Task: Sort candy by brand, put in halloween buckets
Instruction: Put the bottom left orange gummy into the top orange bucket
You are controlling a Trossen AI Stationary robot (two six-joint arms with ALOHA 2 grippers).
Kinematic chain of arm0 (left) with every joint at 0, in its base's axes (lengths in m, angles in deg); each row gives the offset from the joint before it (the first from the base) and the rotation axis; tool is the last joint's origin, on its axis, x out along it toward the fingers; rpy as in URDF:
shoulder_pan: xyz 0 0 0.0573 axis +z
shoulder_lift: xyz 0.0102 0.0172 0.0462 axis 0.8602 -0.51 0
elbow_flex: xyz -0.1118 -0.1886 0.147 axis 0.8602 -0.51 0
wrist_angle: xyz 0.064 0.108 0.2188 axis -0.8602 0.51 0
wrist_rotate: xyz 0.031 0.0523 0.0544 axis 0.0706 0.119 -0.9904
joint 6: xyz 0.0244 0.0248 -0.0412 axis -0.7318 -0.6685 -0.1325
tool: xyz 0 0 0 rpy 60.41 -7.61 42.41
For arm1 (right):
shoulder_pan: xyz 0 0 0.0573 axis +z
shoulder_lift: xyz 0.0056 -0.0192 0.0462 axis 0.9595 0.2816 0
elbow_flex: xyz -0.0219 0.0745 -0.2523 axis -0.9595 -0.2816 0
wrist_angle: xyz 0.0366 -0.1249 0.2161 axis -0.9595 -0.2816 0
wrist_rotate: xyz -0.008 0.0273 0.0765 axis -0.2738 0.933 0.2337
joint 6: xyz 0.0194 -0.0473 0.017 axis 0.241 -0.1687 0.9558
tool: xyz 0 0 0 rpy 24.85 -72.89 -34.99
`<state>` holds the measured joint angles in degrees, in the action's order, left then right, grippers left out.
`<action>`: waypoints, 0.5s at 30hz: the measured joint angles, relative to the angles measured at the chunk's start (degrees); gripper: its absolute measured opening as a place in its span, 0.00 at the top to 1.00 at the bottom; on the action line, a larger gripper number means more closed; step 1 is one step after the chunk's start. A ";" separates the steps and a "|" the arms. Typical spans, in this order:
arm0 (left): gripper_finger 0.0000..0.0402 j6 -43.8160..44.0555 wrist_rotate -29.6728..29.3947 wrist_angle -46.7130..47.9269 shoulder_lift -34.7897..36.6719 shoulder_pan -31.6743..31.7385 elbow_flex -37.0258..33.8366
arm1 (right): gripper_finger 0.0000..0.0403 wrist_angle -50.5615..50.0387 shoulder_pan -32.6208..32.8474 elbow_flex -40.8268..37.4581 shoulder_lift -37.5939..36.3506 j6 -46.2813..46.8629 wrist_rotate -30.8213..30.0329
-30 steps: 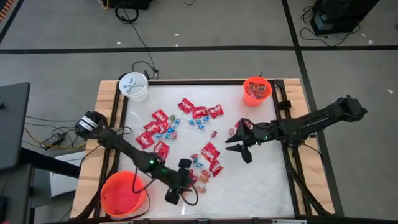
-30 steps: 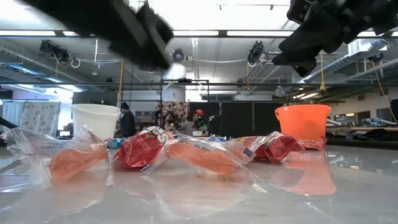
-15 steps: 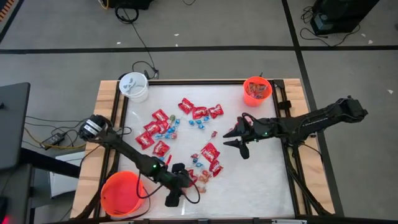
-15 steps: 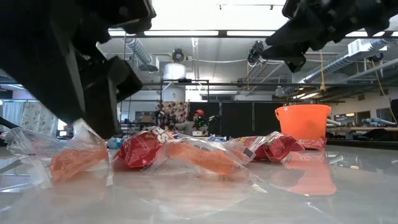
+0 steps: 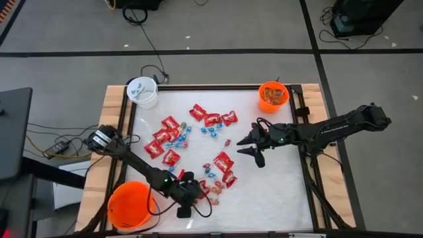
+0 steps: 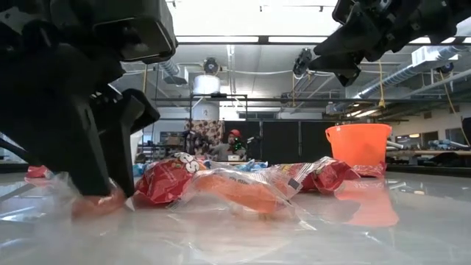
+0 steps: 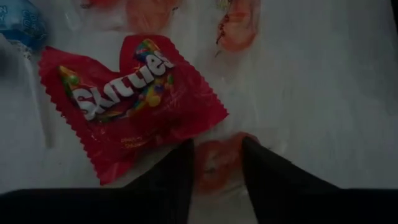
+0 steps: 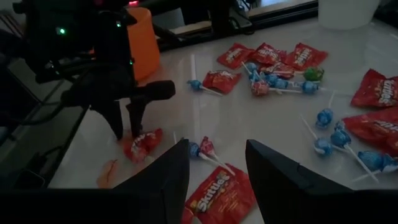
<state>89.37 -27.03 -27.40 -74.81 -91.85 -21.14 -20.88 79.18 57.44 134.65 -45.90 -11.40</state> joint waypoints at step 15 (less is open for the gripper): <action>0.93 -11.68 -16.63 -11.15 11.27 4.77 -0.50 | 0.58 11.81 0.11 0.00 6.46 0.39 1.56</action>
<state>77.68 -43.66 -38.54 -63.54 -87.08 -21.64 -9.07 79.29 57.44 141.11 -45.51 -9.84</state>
